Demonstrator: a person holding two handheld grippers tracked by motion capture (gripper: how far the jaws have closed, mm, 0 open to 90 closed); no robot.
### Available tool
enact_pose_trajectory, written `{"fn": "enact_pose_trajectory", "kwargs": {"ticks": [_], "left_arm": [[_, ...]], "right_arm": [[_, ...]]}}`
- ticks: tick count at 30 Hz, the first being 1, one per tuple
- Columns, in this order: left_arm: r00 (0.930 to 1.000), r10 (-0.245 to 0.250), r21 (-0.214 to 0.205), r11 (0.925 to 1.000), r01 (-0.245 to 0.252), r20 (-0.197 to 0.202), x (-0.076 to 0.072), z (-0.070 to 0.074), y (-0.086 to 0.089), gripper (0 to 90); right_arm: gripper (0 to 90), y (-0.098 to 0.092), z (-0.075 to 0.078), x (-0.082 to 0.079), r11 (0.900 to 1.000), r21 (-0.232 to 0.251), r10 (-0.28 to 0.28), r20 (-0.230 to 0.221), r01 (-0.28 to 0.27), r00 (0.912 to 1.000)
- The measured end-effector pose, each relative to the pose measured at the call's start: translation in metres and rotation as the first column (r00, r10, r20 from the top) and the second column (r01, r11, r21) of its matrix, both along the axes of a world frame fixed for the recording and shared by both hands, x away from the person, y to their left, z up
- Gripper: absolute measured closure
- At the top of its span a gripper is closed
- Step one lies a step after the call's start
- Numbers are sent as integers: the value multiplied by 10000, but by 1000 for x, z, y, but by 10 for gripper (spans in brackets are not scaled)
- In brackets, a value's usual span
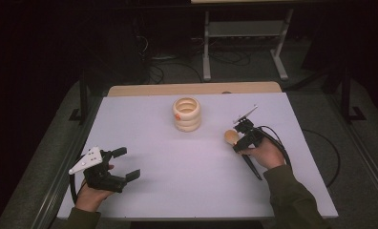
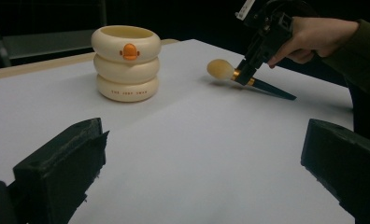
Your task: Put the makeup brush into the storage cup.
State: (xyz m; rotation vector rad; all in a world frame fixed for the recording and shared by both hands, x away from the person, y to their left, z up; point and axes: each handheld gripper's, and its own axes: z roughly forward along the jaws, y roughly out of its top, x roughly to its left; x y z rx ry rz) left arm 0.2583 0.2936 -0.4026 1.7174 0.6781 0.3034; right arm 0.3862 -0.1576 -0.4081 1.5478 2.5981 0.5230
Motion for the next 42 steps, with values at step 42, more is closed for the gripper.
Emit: {"fn": "enact_pose_trajectory", "kwargs": {"ticks": [42], "left_arm": [[9999,-101,200,9998,99,139,1,1,1,0]], "right_arm": [[618,-33,35,-20,9409,3274,-364,3508,-862,9357]]}}
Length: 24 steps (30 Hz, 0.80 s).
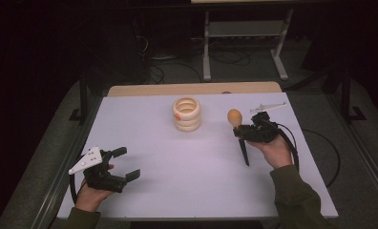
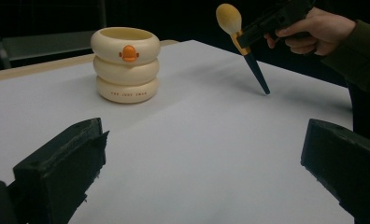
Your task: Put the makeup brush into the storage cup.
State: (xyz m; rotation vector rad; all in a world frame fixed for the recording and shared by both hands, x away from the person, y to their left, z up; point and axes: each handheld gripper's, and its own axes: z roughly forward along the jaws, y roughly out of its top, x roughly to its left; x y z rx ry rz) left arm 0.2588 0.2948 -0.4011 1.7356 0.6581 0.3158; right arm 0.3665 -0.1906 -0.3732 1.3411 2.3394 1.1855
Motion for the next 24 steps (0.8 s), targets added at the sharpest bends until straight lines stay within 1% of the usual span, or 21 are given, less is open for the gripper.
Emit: {"fn": "enact_pose_trajectory", "kwargs": {"ticks": [1,2,4,6,7,8,9,10,15,18,20,24], "left_arm": [[10000,-1,-6,10000,1,-4,0,0,0,0],[10000,-4,-6,10000,4,-7,0,0,0,0],[10000,-6,0,10000,6,-8,0,0,0,0],[10000,-7,-7,10000,7,-7,0,0,0,0],[10000,0,-14,10000,0,-24,0,0,0,0],[10000,-4,-20,10000,4,-23,0,0,-1,0],[10000,3,-39,10000,-4,-42,0,0,-1,0],[10000,-4,-10,10000,4,-39,0,0,-1,0],[10000,-15,-14,10000,15,-32,0,0,-1,0],[10000,-19,-1,10000,19,-14,0,-1,-1,0],[10000,17,-108,9999,-18,-79,0,-1,-2,0],[10000,3,-119,9999,-4,-54,0,-1,-2,0]], "right_arm": [[618,-1,1,-1,9999,103,-3,179,2,9998],[618,-1,1,-1,9999,103,-3,179,2,9998],[618,-2,3,-2,9997,238,23,464,-34,9989],[618,-3,5,-4,9992,395,-5,656,-21,9978],[618,-4,6,-4,9986,522,-11,872,-35,9962],[618,-4,6,-4,9986,522,-11,872,-35,9962],[618,-5,7,-6,9981,615,-54,988,-7,9951],[618,-6,7,-6,9972,742,-43,1169,-44,9931],[618,-10,8,-7,9933,1150,-121,1586,-63,9873],[618,-10,9,-7,9914,1306,-186,1820,-54,9831],[618,-10,10,-8,9902,1394,-223,1980,-57,9799],[618,-8,11,-7,9867,1618,-229,2304,-151,9728]]}}
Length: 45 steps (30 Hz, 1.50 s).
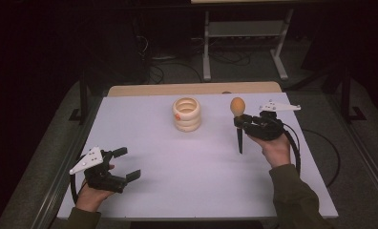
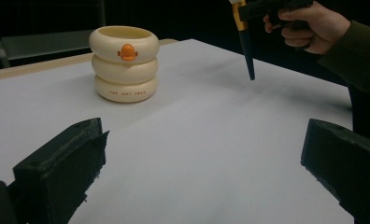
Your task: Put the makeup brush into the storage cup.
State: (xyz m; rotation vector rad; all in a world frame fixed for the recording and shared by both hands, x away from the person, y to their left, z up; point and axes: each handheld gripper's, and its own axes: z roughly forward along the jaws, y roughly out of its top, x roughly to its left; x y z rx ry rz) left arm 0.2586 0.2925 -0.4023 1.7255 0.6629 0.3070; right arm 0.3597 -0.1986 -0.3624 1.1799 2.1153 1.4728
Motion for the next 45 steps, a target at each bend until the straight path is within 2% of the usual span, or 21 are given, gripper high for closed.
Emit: {"fn": "enact_pose_trajectory", "kwargs": {"ticks": [10,29,45], "left_arm": [[10000,17,-76,10000,-17,-45,-1,0,-1,0],[10000,-39,-110,9999,39,-23,0,0,-2,0],[10000,-23,-154,9999,22,-15,0,0,-1,0]], "right_arm": [[618,5,3,10,9987,496,39,509,-64,9987],[617,21,17,25,9950,989,3,1159,-119,9933],[617,38,28,38,9925,1183,155,1358,-317,9906]]}}
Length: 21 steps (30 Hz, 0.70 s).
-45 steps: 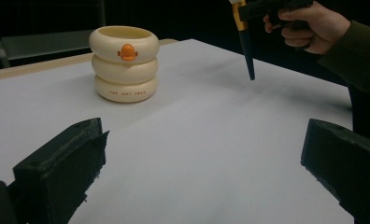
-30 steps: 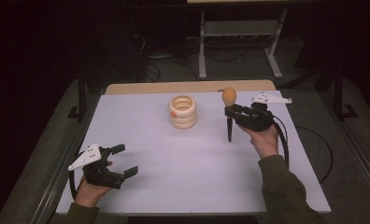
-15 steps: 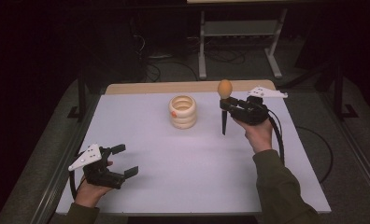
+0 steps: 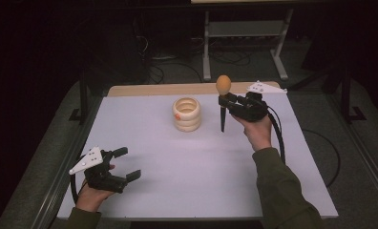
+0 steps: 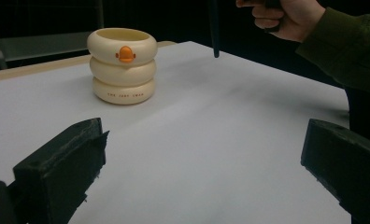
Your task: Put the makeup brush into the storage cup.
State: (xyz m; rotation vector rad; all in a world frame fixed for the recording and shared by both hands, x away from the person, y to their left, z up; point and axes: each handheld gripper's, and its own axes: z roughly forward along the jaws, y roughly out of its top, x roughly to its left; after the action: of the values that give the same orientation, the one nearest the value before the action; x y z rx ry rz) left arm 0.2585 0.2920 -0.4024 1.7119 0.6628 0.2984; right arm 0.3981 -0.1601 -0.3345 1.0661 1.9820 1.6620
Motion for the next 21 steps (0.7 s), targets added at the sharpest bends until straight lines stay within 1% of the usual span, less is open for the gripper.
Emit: {"fn": "enact_pose_trajectory", "kwargs": {"ticks": [2,11,18,21], "left_arm": [[10000,8,-12,10000,-8,-21,0,0,0,0],[10000,-23,9,10000,23,-16,0,0,0,0],[10000,16,-40,10000,-16,-61,0,0,0,0],[10000,10,-18,10000,-10,-56,0,0,1,0]], "right_arm": [[617,1,0,2,10000,-8,23,72,-23,10000],[617,7,2,8,9999,109,87,12,-87,10000],[618,14,4,14,9998,168,139,106,-140,9998],[618,19,5,17,9999,101,107,104,-108,9999]]}}
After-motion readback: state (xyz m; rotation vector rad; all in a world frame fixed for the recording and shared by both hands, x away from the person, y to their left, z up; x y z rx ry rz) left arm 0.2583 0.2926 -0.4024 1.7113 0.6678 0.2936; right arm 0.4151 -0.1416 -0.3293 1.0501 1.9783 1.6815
